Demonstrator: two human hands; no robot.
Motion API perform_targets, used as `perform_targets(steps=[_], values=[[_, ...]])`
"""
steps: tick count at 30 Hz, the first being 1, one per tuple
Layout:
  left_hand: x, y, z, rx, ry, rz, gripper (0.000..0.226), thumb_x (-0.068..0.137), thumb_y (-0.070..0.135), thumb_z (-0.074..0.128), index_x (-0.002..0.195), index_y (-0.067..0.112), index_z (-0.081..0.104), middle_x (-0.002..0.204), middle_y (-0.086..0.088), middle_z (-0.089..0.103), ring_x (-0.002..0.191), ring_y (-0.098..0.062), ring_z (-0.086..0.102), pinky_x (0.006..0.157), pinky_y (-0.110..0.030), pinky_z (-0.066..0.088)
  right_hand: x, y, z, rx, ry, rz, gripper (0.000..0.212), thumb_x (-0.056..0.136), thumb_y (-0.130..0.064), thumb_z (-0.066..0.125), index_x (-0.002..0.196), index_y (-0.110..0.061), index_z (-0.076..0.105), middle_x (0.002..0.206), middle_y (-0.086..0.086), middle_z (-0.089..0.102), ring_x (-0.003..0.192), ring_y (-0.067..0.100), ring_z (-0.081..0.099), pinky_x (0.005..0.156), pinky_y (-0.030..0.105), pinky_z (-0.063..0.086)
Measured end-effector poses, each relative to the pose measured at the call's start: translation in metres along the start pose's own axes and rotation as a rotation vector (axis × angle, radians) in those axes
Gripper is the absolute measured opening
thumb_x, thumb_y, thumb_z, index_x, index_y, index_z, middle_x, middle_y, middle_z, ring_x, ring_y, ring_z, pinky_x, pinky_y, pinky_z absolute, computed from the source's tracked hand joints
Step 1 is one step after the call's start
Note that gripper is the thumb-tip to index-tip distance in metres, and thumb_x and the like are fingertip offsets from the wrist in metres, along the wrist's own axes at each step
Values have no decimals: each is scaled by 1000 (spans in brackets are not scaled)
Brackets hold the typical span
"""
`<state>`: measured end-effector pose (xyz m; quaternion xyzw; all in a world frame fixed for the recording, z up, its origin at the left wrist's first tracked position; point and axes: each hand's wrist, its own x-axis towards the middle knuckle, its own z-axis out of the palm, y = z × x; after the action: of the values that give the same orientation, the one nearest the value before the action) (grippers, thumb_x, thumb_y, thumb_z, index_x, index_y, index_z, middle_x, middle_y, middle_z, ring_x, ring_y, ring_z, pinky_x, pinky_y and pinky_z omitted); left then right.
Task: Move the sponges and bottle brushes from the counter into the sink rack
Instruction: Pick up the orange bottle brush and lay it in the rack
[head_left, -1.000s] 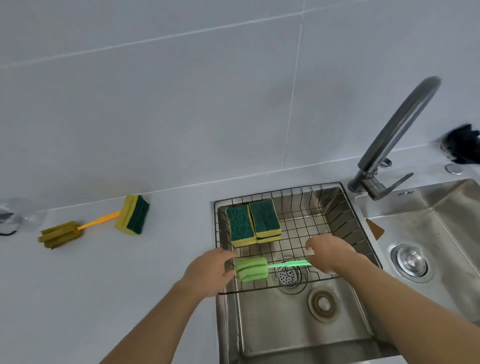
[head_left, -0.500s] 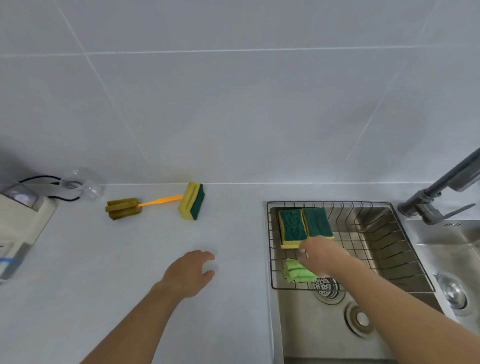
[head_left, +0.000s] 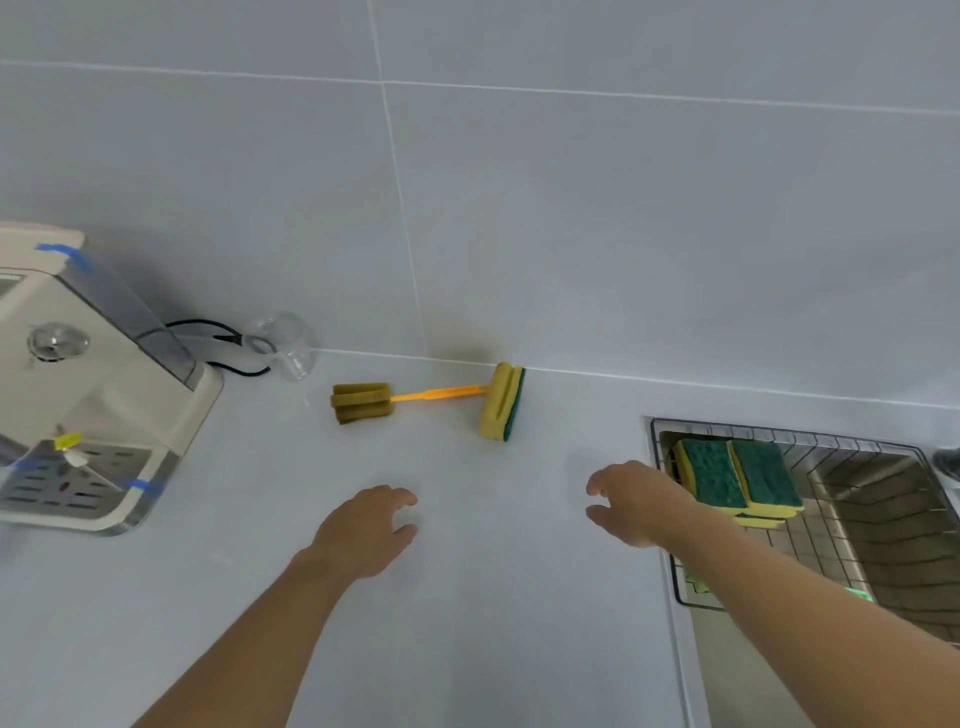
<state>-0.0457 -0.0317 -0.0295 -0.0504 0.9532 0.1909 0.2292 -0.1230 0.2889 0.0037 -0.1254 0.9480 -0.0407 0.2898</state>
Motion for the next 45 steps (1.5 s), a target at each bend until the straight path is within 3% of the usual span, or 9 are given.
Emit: perform_targets(steps=[12, 17, 23, 27, 31, 37, 45], values=[[30, -78, -47, -66, 101, -25, 42, 93, 41, 52, 134, 32, 47, 135, 10, 51, 122, -11, 48, 100, -30, 44, 51, -109, -24, 36, -7, -126, 41, 94, -43, 53, 132, -29, 56, 133, -1, 59, 121, 21, 55, 102, 38, 46], [56, -93, -64, -88, 218, 18, 41, 93, 38, 53, 134, 29, 50, 135, 9, 51, 120, -13, 51, 99, -28, 43, 86, -138, -37, 49, 6, -176, 40, 95, -40, 52, 133, -27, 56, 132, -2, 62, 121, 22, 57, 101, 39, 47], [94, -98, -80, -64, 394, 131, 51, 87, 28, 64, 136, 23, 48, 141, 1, 48, 121, -20, 52, 101, -32, 43, 133, -159, -50, -120, 12, -259, 40, 99, -30, 47, 138, -19, 51, 137, 4, 56, 126, 26, 52, 101, 37, 44], [117, -100, -77, -17, 353, 170, 60, 82, 30, 69, 138, 24, 47, 147, -2, 44, 128, -24, 49, 106, -37, 41, 166, -167, -51, -197, 68, -258, 31, 97, -19, 48, 127, -17, 55, 120, 6, 58, 112, 28, 58, 86, 38, 50], [135, -108, -73, 26, 325, 210, 63, 78, 29, 73, 136, 23, 48, 141, -2, 51, 122, -24, 54, 100, -36, 46, 193, -173, -44, -269, 90, -259, 23, 94, -11, 51, 116, -17, 56, 112, 5, 58, 105, 27, 60, 68, 34, 41], [141, -114, -67, -46, 332, 225, 59, 79, 21, 72, 133, 23, 50, 130, 4, 56, 101, -23, 62, 86, -34, 53, 208, -175, -39, -326, 101, -280, 27, 94, -5, 47, 119, -15, 52, 112, 8, 56, 103, 28, 57, 66, 36, 37], [134, -112, -70, -60, 357, 199, 56, 77, 12, 73, 129, 22, 55, 122, 2, 61, 92, -25, 65, 76, -33, 54, 205, -177, -47, -343, 126, -317, 29, 93, -1, 46, 118, -14, 51, 111, 9, 57, 102, 29, 58, 66, 36, 36]])
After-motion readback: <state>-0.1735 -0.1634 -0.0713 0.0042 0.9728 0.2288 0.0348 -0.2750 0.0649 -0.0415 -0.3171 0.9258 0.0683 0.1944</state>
